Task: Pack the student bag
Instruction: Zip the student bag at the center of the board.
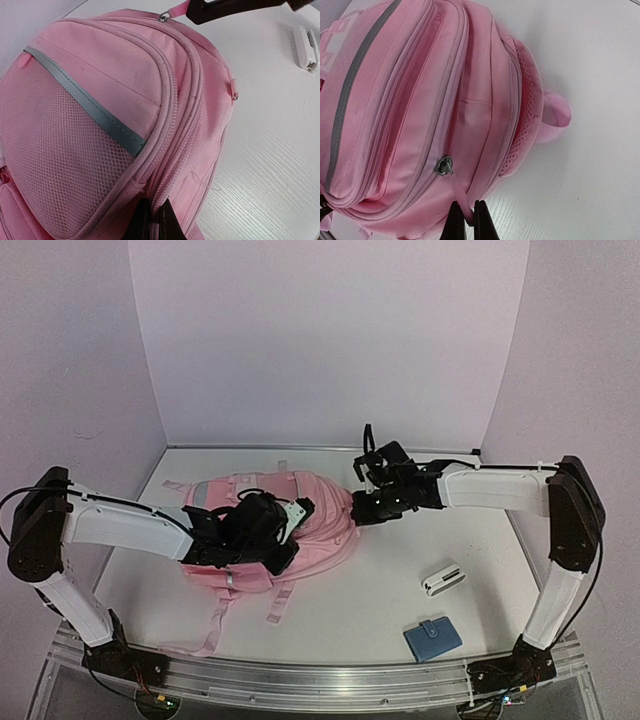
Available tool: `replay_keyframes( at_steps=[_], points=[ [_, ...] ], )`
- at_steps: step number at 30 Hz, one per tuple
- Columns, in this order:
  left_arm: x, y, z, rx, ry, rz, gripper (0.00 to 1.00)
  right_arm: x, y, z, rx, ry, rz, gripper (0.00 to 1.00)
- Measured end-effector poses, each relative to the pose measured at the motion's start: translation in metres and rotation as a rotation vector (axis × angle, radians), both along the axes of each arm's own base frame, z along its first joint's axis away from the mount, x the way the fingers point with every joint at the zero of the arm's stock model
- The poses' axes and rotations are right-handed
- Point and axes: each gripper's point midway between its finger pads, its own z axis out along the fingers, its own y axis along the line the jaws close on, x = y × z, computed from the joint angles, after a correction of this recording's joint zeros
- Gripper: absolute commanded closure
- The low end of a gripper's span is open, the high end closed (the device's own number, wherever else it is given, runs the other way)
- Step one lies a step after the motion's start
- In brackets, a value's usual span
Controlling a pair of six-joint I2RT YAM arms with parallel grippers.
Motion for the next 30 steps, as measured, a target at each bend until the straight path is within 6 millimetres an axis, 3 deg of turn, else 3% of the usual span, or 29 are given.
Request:
replay_keyframes(
  at_steps=[12, 13, 17, 19, 23, 28, 30],
  points=[
    [-0.019, 0.018, -0.007, 0.009, 0.077, -0.010, 0.99, 0.056, 0.023, -0.013, -0.028, -0.071, 0.084, 1.00],
    [-0.021, 0.020, -0.007, 0.008, 0.083, -0.008, 0.92, 0.060, 0.024, -0.015, -0.027, -0.078, 0.084, 1.00],
    [-0.026, 0.027, -0.003, -0.033, 0.132, 0.050, 0.44, 0.068, 0.029, -0.021, -0.019, -0.087, 0.088, 1.00],
    [-0.031, 0.037, 0.001, -0.068, 0.190, 0.120, 0.34, 0.070, 0.030, -0.022, -0.017, -0.089, 0.087, 1.00],
    [-0.033, 0.060, 0.016, -0.193, 0.324, 0.307, 0.32, 0.074, 0.028, -0.021, -0.009, -0.100, 0.079, 1.00],
    [-0.031, 0.085, 0.034, -0.412, 0.522, 0.556, 0.40, 0.072, 0.024, -0.030, -0.010, -0.095, 0.074, 1.00],
    [-0.040, 0.091, 0.039, -0.506, 0.599, 0.611, 0.41, 0.072, 0.024, -0.031, -0.007, -0.096, 0.072, 1.00]
  ],
)
